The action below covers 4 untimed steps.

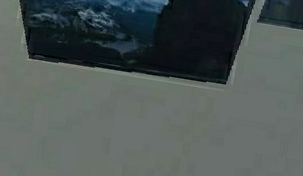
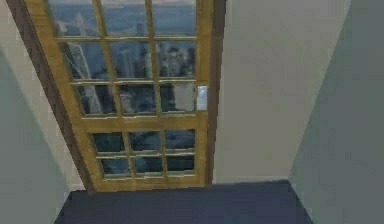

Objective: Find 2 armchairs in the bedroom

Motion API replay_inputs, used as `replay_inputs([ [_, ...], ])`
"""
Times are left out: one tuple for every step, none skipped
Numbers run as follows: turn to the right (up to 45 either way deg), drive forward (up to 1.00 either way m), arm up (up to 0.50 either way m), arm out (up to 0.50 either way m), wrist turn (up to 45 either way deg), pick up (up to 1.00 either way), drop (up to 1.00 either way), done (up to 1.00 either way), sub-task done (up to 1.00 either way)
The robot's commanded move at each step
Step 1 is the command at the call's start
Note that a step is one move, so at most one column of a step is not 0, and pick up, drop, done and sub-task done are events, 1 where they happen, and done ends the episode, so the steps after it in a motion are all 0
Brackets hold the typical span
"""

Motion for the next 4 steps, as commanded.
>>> replay_inputs([
  [-36.0,0.00,0.00,0.00,0.0,0.00,0.00,0.00,0.00],
  [0.0,0.45,0.00,0.00,0.0,0.00,0.00,0.00,0.00],
  [-45.0,0.00,0.00,0.00,0.0,0.00,0.00,0.00,0.00],
  [-6.0,0.00,0.00,0.00,0.0,0.00,0.00,0.00,0.00],
])
